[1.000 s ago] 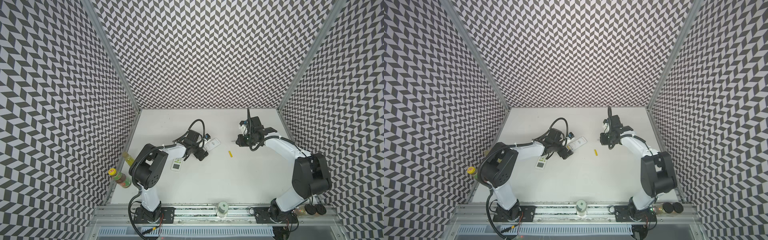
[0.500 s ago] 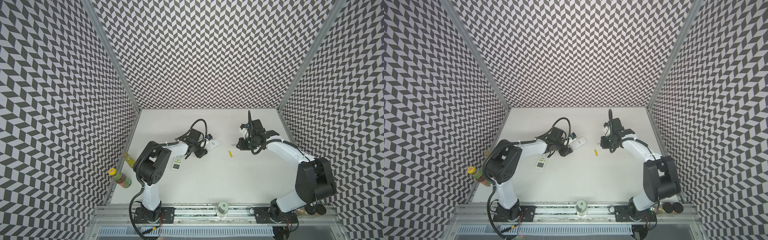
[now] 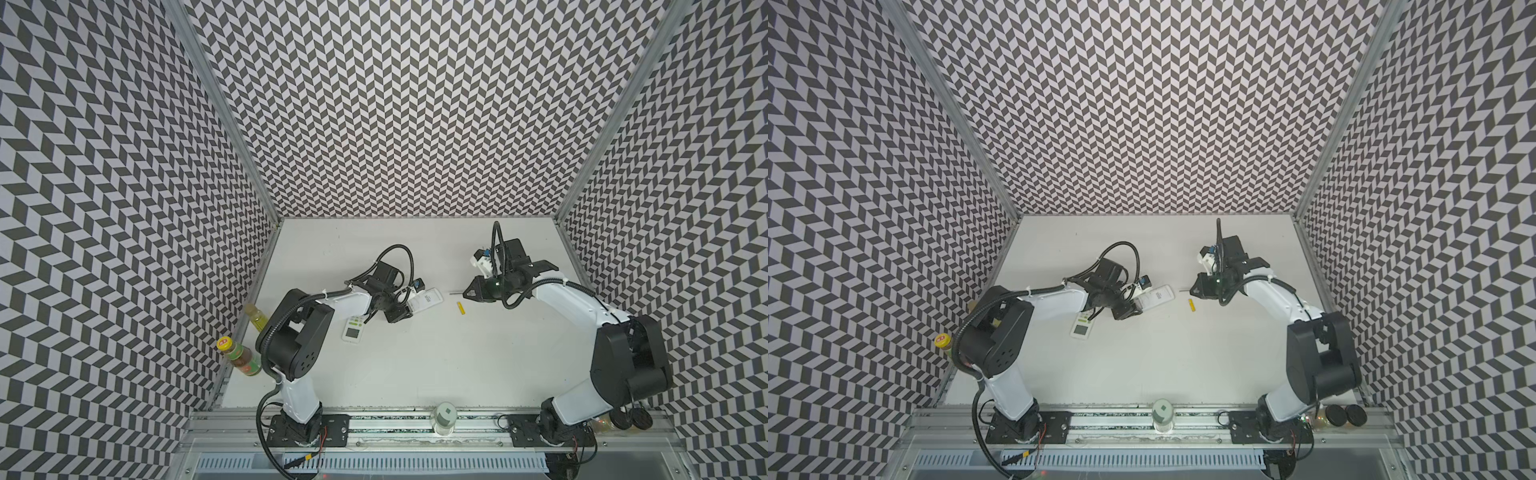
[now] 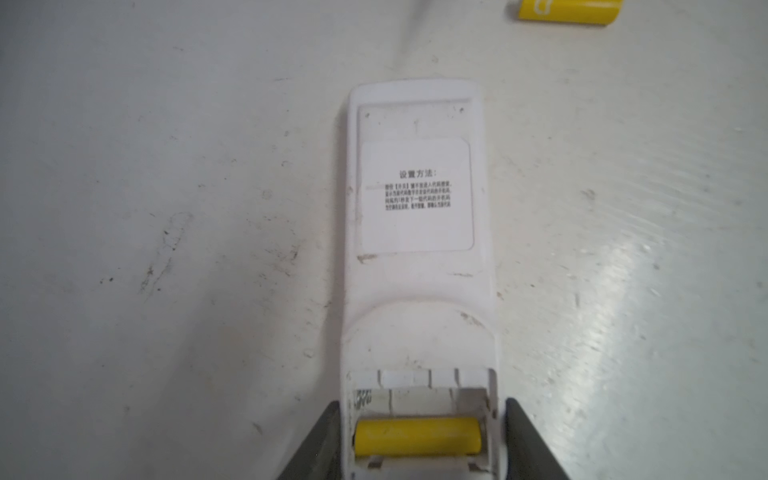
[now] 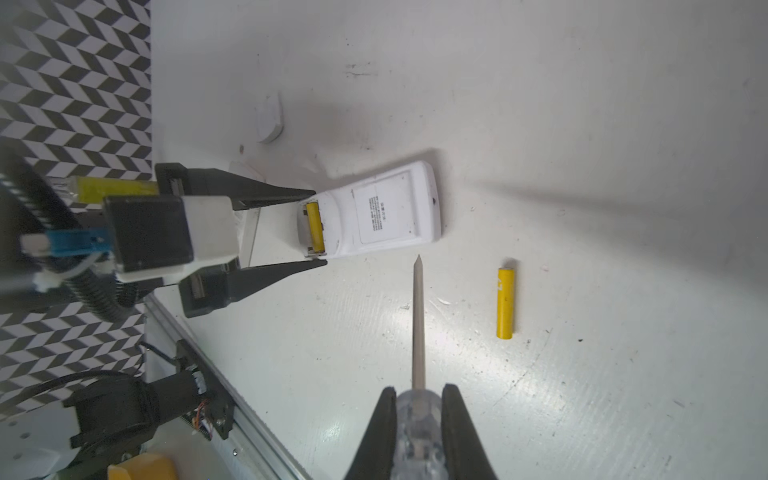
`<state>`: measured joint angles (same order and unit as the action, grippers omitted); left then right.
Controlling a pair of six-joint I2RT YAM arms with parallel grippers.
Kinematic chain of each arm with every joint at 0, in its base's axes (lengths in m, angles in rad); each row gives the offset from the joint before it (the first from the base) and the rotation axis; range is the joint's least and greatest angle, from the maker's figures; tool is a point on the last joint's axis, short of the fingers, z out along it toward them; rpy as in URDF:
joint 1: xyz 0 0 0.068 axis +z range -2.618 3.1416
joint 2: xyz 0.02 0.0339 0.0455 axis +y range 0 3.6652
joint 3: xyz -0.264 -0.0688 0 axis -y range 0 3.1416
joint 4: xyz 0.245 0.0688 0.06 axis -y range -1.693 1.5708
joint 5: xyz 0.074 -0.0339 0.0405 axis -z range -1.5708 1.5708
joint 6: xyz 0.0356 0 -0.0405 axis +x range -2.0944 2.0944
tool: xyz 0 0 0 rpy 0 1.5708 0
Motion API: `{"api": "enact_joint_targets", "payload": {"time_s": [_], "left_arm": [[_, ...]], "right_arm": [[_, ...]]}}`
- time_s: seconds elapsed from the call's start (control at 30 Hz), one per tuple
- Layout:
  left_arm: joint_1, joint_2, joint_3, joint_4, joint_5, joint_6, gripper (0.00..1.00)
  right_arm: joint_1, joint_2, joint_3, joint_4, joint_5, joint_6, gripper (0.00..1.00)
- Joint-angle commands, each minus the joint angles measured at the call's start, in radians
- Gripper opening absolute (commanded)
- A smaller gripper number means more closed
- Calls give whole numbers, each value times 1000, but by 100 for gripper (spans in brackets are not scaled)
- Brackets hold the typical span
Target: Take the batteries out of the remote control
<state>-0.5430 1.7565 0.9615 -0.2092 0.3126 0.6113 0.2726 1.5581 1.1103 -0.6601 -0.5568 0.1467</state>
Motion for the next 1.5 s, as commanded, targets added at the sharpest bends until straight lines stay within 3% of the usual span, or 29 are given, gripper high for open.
{"api": "enact_joint_targets", "payload": {"time_s": [0.0, 0.37, 0.77, 0.97, 1.2, 1.47], "left_arm": [[-2, -78, -52, -28, 88, 119, 52], [-1, -83, -121, -36, 115, 224, 56], [-28, -51, -119, -42, 87, 244, 56], [-42, -43, -113, -47, 91, 246, 56], [-46, -37, -106, -51, 85, 249, 55], [-52, -37, -99, -58, 77, 250, 55]], "right_arm": [[14, 12, 34, 19, -125, 23, 0], [183, 150, 68, 79, -235, 78, 0], [276, 253, 103, 109, -214, 170, 0], [302, 290, 126, 109, -144, 188, 0], [331, 324, 165, 75, -71, 127, 0], [348, 353, 157, 54, -66, -16, 0]]}}
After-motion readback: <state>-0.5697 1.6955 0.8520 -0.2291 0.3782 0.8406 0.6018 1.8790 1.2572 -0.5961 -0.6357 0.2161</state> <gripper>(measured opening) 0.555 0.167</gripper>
